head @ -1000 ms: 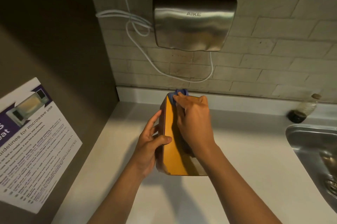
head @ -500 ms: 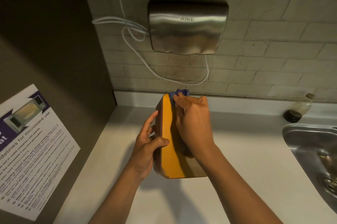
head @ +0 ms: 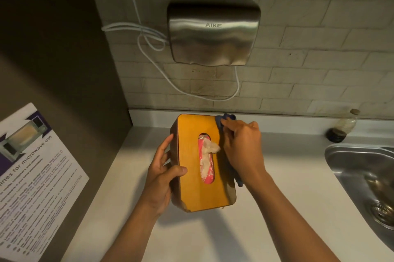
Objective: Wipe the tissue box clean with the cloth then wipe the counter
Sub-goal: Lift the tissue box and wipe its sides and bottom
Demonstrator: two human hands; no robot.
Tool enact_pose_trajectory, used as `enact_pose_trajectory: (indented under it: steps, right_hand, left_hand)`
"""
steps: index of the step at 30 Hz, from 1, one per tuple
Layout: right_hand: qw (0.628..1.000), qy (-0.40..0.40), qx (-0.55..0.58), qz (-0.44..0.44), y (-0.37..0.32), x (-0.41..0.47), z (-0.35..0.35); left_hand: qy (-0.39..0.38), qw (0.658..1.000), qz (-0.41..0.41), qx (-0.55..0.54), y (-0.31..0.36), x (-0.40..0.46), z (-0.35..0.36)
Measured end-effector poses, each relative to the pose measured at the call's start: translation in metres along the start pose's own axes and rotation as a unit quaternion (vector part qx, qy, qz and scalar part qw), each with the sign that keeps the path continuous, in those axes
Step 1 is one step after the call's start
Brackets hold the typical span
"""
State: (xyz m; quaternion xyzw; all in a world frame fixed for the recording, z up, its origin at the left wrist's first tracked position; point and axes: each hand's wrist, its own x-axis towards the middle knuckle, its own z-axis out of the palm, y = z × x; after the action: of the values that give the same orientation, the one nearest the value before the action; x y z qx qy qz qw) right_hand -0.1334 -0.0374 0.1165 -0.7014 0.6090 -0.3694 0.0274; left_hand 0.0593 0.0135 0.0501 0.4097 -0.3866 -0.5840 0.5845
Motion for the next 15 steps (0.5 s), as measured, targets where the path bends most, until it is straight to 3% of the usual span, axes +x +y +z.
enact_pose_trajectory:
  steps: [7,11,15]
  right_hand:
    - [0.999,0.013,0.047,0.016,0.0,-0.01,0.001]
    - [0.996,0.052,0.048,-0.046,-0.038,-0.009,-0.002]
    - [0.989,-0.038,0.09,-0.114,-0.075,-0.025,0.008]
  left_hand:
    - [-0.012,1.0,-0.006,0.005,0.001,0.001,-0.001]
    - [-0.055,0.998,0.007,0.02,0.007,0.009,0.007]
    - [-0.055,0.998,0.017,0.028,0.004,0.01,0.02]
